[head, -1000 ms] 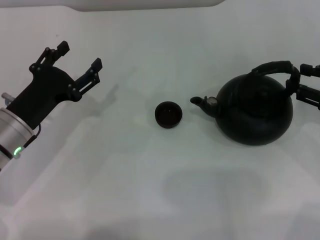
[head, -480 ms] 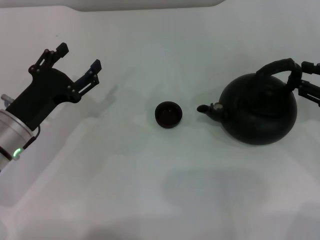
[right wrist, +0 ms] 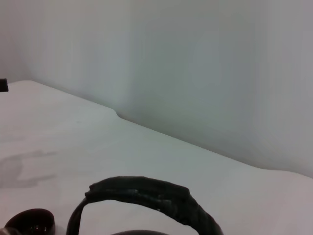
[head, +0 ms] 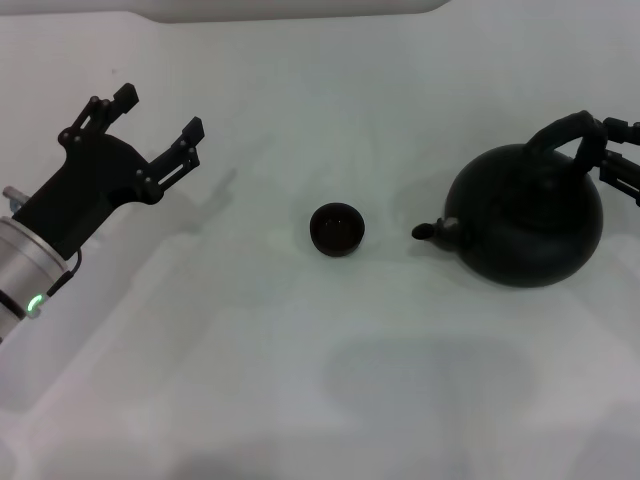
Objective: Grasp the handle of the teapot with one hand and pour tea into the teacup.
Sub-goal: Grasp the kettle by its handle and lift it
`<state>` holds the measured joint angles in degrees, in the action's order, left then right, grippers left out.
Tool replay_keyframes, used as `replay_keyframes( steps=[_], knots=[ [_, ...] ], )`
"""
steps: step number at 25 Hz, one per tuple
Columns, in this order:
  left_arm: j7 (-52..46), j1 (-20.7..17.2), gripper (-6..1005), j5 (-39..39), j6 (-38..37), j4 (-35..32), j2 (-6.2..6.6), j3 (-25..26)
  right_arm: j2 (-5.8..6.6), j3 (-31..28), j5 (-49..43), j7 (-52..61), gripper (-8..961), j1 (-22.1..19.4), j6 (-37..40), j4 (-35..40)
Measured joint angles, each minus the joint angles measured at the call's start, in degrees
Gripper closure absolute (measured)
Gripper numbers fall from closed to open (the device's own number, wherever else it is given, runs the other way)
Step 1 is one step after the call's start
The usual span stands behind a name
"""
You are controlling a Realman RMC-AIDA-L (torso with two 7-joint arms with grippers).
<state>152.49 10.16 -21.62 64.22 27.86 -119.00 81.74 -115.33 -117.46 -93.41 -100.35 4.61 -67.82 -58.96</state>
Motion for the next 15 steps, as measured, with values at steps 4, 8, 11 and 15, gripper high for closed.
replay_keyframes(
  steps=[4, 8, 11, 15],
  knots=[
    [0.0, 0.0, 122, 0.0, 0.08, 0.0, 0.0, 0.0, 0.0, -0.03, 0.2, -0.05, 547, -0.01, 0.17, 0.03],
    [0.0, -0.02, 122, 0.0, 0.1, 0.0, 0.0, 0.0, 0.01, -0.05, 0.53, -0.07, 590, 0.03, 0.23, 0.07],
    [0.0, -0.03, 122, 0.0, 0.05, 0.0, 0.0, 0.0, 0.02, -0.05, 0.65, -0.36, 628, 0.05, 0.24, 0.07],
    [-0.1, 0.01, 122, 0.0, 0.02, 0.0, 0.0, 0.0, -0.04, -0.06, 1.04, -0.5, 695, 0.09, 0.4, 0.21]
  ],
)
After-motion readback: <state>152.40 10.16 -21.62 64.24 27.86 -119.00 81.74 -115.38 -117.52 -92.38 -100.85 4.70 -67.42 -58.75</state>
